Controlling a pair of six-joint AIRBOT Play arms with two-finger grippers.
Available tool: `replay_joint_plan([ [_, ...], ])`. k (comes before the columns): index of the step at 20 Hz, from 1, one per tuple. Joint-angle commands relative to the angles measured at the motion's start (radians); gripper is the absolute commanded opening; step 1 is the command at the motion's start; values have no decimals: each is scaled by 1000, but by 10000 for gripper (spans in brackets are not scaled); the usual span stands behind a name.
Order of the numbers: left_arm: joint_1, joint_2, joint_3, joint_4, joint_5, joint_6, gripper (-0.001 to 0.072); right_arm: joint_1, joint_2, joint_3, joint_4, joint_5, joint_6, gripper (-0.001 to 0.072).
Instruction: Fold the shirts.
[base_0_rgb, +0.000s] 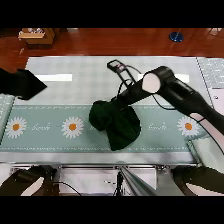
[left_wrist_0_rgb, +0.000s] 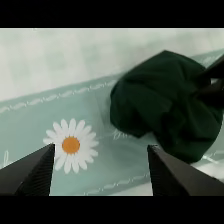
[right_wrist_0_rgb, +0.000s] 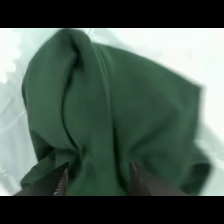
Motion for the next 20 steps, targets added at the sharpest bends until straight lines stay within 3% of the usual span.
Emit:
replay_joint_plan([
  [1, 0, 1, -140, -28, 7, 19, 714, -88, 83, 61, -113, 32, -17, 497],
  [4, 0, 2, -291, -133, 57, 63, 713, -250, 208, 78, -265, 67, -37, 497],
  [6, 0, 2, -402, -233, 129, 100, 713, -388, 235, 77, -268, 149, -72, 496],
  [12, -37, 1, -707, -459, 311, 178, 714, -687, 234, -111, 60, 203, -156, 496],
  [17, -244, -18, -797, -490, 565, 178, 714, -693, 234, -296, 277, 151, -282, 496],
  [20, -365, -90, -796, -490, 685, 200, 714, -693, 234, -344, 311, 152, -301, 496],
])
